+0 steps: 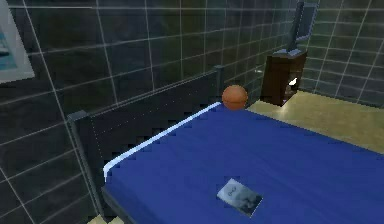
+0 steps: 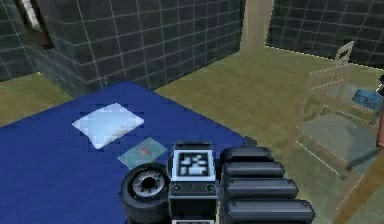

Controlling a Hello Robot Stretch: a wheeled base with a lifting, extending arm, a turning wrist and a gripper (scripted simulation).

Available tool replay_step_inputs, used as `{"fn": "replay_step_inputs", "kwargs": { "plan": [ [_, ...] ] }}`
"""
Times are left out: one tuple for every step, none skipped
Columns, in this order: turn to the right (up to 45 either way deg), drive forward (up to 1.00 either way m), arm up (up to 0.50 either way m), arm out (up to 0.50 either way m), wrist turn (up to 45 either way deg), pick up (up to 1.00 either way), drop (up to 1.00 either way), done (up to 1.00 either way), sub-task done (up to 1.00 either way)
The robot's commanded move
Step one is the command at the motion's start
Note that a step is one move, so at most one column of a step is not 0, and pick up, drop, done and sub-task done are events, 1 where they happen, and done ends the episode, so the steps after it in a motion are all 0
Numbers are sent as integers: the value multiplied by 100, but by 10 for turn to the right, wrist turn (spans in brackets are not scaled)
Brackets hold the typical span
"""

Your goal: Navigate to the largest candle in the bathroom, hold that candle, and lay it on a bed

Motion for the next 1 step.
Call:
{"fn": "replay_step_inputs", "kwargs": {
  "plan": [
    [180, 0, 0, 0, 0, 0, 0, 0, 0]
  ]
}}
